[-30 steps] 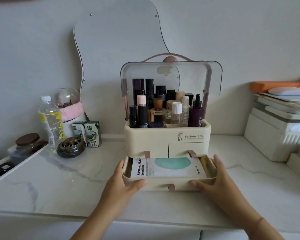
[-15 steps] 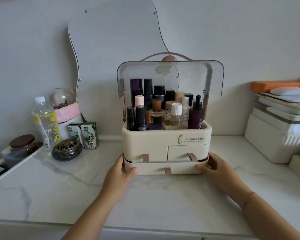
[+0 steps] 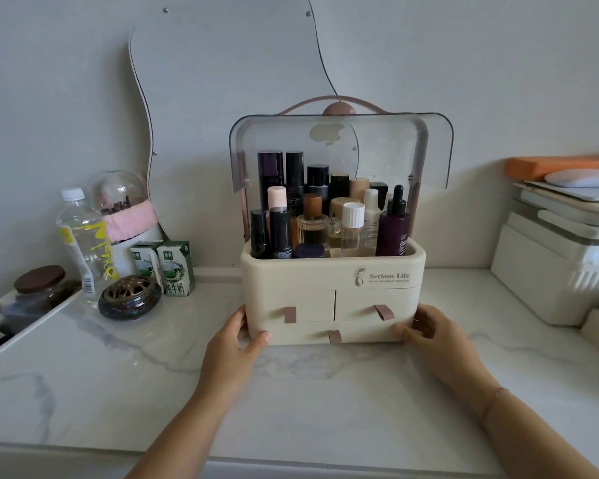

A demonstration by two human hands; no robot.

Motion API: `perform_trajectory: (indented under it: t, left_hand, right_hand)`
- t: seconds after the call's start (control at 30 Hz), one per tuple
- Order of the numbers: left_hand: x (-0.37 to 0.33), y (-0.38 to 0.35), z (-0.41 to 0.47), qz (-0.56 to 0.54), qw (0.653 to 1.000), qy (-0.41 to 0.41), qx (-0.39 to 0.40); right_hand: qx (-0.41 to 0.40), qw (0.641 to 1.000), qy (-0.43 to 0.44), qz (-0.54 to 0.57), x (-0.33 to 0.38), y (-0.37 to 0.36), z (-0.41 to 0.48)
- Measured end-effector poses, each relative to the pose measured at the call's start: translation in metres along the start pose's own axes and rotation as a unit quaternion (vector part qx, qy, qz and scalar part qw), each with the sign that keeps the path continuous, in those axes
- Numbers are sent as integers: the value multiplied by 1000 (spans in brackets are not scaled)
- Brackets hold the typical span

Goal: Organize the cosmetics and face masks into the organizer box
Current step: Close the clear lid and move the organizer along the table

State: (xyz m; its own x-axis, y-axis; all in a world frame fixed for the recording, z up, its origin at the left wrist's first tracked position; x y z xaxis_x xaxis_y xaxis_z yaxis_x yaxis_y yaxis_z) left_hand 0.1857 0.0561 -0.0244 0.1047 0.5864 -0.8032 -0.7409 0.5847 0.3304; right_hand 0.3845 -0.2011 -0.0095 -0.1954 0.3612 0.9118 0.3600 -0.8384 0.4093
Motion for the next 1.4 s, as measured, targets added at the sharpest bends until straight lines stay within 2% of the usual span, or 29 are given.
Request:
perform_trajectory:
  t: [0.07, 0.17, 0.27, 0.37, 0.47, 0.57, 0.7, 0.77, 0.83, 0.87, 0.9, 1.03, 1.2, 1.4]
  left_hand:
    - [-6, -3, 4, -34, 999, -5, 14]
    - [-18, -11, 3, -155, 988, -5, 28]
    - [-27, -6, 9, -196, 980, 15, -12]
    - [-56, 18, 42, -200, 976, 30, -74]
    - [-116, 44, 70, -213, 971, -75, -79]
    - [-157, 55, 89, -232, 961, -125, -81]
    - [-161, 54, 103, -195, 973, -103, -71]
    - [-149, 53, 99, -174, 978, -79, -84]
    - [-138, 50, 83, -136, 979, -92, -124]
    - [-132, 47, 74, -135, 976, -87, -146]
    - [-124, 43, 68, -138, 976, -74, -154]
    - [-105, 30, 69, -94, 986, -57, -124]
    - [-99, 25, 83, -72, 991, -65, -92]
    - [-94, 26, 87, -120, 989, -47, -67]
  right_hand:
    - [47, 998, -2, 42, 4, -9, -4]
    - [94, 989, 10, 114, 18, -14, -13]
    - [121, 981, 36, 150, 39, -6, -27]
    - [66, 984, 62, 151, 74, 18, -31]
    - [0, 980, 114, 162, 130, 47, -30]
    - [-12, 971, 159, 176, 178, 60, -26]
    - [-20, 973, 149, 177, 192, 59, -28]
    - [-98, 973, 151, 142, 183, 63, -33]
    - [-244, 946, 180, 114, 171, 70, -44]
    - [-296, 929, 190, 113, 165, 70, -48]
    - [-313, 925, 185, 111, 160, 65, -48]
    - [-228, 968, 100, 20, 149, 36, -25]
    - [-198, 977, 56, -57, 144, 26, -4]
    - [-163, 984, 52, -42, 143, 22, 0]
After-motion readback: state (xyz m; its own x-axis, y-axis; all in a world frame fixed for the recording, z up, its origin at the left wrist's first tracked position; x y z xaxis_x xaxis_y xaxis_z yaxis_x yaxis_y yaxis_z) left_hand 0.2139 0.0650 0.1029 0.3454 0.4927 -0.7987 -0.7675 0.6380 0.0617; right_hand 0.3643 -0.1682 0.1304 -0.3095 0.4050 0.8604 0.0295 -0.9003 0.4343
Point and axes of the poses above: each hand's wrist, its own z-axis towards the middle knuckle, its own y-axis out of the back of the hand, x = y × z, the point moved 6 cm from there along z, towards the middle knuckle, and after that the axes turned 14 degrees about -y, right-handed, at the moved point
